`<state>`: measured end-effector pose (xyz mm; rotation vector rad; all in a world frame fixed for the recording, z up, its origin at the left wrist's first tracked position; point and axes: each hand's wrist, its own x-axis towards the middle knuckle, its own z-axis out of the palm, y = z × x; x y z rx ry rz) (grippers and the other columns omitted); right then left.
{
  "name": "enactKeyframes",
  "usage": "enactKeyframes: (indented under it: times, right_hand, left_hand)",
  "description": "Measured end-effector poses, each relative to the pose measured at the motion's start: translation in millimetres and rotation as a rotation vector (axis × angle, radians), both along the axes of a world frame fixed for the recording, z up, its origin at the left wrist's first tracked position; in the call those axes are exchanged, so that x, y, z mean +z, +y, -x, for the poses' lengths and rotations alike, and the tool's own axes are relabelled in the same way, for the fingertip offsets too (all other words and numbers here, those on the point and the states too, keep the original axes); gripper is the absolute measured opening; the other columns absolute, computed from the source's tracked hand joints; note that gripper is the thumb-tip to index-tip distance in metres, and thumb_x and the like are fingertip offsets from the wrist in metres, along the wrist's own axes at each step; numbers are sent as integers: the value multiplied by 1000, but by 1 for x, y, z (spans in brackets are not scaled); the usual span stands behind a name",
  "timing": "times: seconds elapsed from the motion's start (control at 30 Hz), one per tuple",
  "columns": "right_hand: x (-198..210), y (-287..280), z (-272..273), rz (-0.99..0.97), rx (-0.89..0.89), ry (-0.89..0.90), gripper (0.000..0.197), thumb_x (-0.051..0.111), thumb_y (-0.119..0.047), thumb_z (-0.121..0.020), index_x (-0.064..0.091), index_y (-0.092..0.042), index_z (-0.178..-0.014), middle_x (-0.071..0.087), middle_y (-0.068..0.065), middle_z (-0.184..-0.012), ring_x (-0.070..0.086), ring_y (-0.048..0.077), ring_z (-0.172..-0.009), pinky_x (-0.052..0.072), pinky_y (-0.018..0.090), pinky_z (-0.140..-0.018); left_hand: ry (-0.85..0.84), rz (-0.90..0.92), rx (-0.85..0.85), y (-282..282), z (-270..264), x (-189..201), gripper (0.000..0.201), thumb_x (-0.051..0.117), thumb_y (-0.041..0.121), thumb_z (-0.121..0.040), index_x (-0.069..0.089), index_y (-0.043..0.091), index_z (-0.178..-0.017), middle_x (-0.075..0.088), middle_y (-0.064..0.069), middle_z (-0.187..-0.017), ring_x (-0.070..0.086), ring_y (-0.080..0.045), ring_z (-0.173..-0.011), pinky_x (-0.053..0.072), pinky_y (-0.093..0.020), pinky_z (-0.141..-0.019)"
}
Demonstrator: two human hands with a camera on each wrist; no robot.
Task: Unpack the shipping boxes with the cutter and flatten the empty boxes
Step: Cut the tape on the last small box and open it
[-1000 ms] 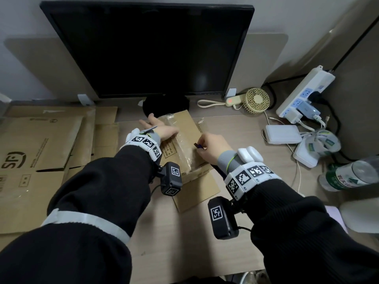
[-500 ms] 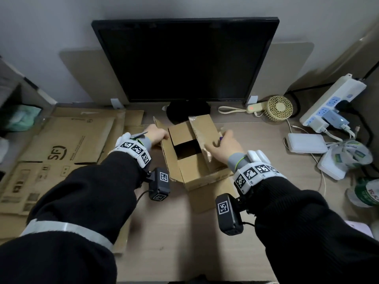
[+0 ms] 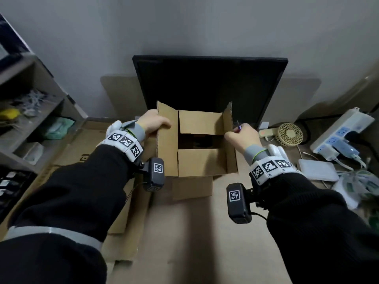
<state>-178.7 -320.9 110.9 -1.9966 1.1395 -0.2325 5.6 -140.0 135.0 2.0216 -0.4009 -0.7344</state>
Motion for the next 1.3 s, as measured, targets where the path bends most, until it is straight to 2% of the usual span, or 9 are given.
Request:
enactKeyframes:
  times: [0.17, 0.3, 0.47, 0.6, 0.77, 0.9, 0.97, 1.1, 1.3]
  right_hand:
    - [9, -3, 4, 22, 11, -49, 19, 52, -22, -82, 40, -14, -71, 47, 3, -70, 44, 24, -72, 32, 29, -57]
    - [20, 12, 2, -36, 16, -197, 20, 51, -22, -79, 34, -16, -72, 38, 5, -73, 33, 19, -68, 29, 31, -60]
    - [40, 17, 2, -25, 41, -272, 31, 52, -18, -79, 26, -19, -63, 32, 0, -64, 30, 19, -66, 27, 32, -59]
    - [46, 21, 3, -14, 82, -317, 26, 54, -17, -81, 31, -17, -67, 37, 0, -68, 31, 19, -65, 29, 30, -57]
    - [50, 22, 6, 80, 71, -346, 27, 49, -19, -89, 31, -21, -69, 38, -5, -69, 32, 13, -58, 27, 25, -52]
    - [52, 17, 5, 107, 54, -391, 17, 50, -23, -92, 41, -22, -78, 43, -9, -73, 39, 7, -61, 33, 23, -56]
    - [51, 16, 3, 91, 94, -386, 9, 50, -24, -92, 50, -15, -91, 48, -9, -76, 45, 10, -66, 39, 26, -64]
    - [48, 22, 1, 64, 147, -413, 19, 51, -25, -90, 55, -8, -98, 51, -4, -77, 46, 14, -68, 41, 25, -62]
    - [49, 20, 5, 59, 180, -445, 19, 53, -24, -92, 56, -10, -106, 58, -2, -86, 52, 13, -76, 42, 20, -61]
  left_hand:
    - [-79, -97, -167, 11, -3, 12, 23, 69, -1, -81, 61, 7, -102, 65, -14, -99, 62, -34, -98, 51, -45, -87]
    - [-455, -180, 73, 14, -2, 4, 80, 66, -5, -75, 37, 22, -144, 43, -10, -140, 43, -30, -127, 38, -33, -104]
    - [-857, -249, 121, 8, 30, 5, 39, 58, 0, -70, 66, 30, -94, 45, 0, -123, 34, -26, -118, 27, -26, -92]
    - [-655, -193, -256, -12, 51, -2, 22, 57, 14, -81, 65, 32, -72, 66, 7, -99, 55, -18, -101, 39, -32, -94]
    - [-451, -362, -532, -25, 64, -16, 14, 50, 20, -95, 61, 26, -100, 59, 1, -90, 54, -18, -86, 41, -27, -76]
    - [-27, -399, -614, -19, 75, -28, 50, 65, 19, -88, 48, 20, -136, 65, 6, -65, 57, -8, -58, 47, -20, -58]
    - [-35, -436, -621, -18, 75, -36, 62, 69, 24, -85, 43, 18, -141, 67, 3, -81, 62, -7, -69, 50, -21, -63]
    - [-263, -522, -608, -17, 70, -46, 81, 76, 37, -77, 38, 14, -145, 51, -5, -139, 50, -21, -125, 41, -31, -104]
    - [-541, -106, -146, -12, 54, -14, 76, 78, 46, -74, 51, 8, -133, 59, -11, -129, 52, -26, -121, 42, -35, -102]
